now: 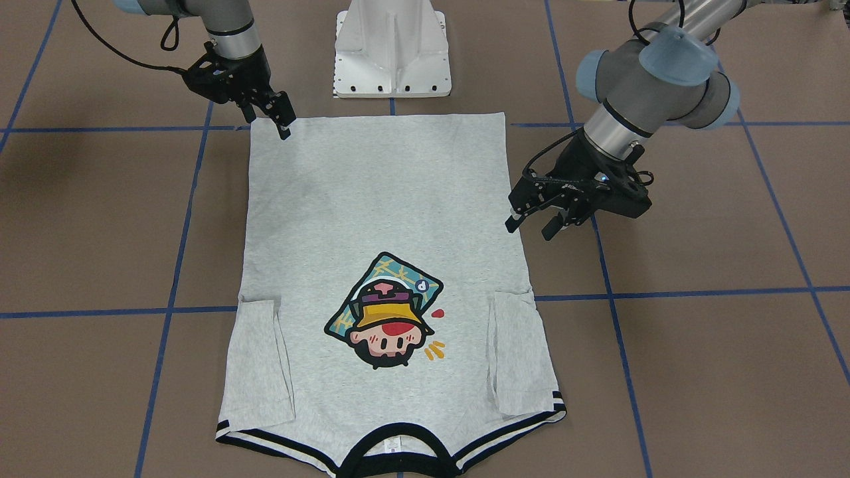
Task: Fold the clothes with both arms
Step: 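Move the right gripper to the hem corner nearest the robot while the left gripper follows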
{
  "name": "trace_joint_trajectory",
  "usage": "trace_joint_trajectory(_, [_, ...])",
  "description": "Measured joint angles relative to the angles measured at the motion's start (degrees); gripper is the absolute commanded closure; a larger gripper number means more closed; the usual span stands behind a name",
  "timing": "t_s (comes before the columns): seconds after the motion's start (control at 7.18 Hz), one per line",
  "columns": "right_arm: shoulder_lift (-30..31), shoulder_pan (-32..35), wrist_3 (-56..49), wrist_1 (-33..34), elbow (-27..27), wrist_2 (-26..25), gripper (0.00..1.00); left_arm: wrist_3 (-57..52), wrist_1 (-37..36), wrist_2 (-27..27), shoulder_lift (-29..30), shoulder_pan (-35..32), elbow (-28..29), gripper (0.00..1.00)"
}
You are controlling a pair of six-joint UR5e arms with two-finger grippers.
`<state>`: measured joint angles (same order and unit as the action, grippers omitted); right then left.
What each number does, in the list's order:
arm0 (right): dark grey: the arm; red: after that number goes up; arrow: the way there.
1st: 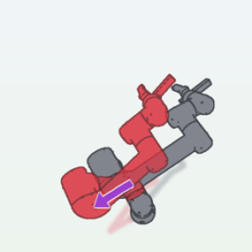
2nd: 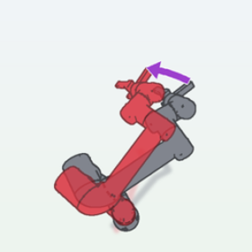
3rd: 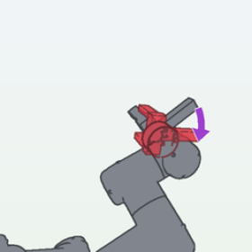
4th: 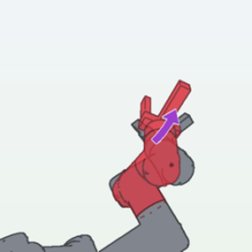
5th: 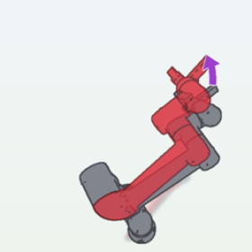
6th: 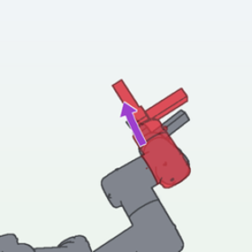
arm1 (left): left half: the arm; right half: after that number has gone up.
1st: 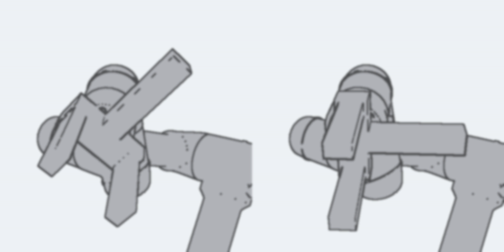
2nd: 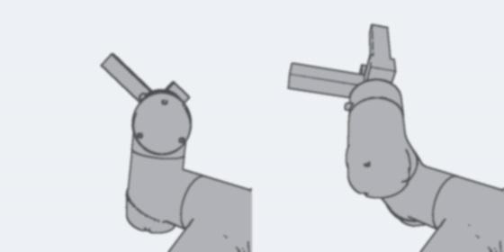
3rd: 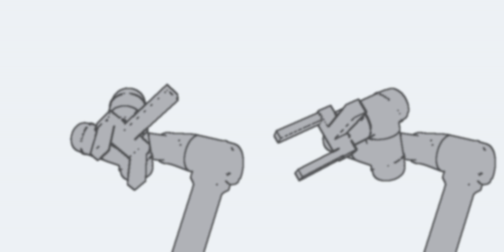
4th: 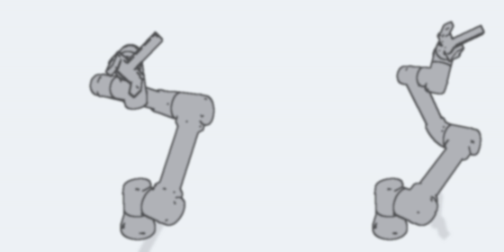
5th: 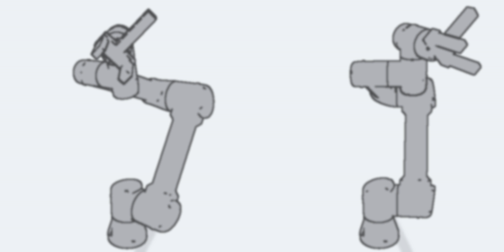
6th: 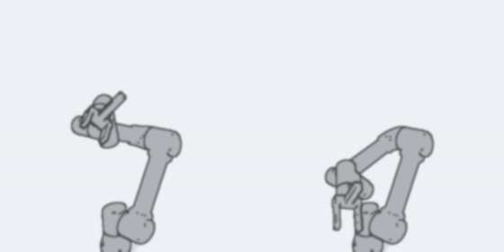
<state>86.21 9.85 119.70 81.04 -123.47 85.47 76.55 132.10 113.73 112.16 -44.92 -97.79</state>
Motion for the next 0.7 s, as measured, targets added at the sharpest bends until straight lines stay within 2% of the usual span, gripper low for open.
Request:
trace_joint_trajectory(0.42, [0.33, -3.72, 7.46, 2.20, 0.73, -1.61, 0.11, 0.00, -0.08, 0.00, 0.05, 0.13, 0.20, 0.20])
trace_joint_trajectory(0.7, [0.41, -4.46, 10.24, 2.43, 1.80, -1.64, 0.13, 0.00, -0.08, 0.00, 0.00, 0.17, 0.36, 0.20])
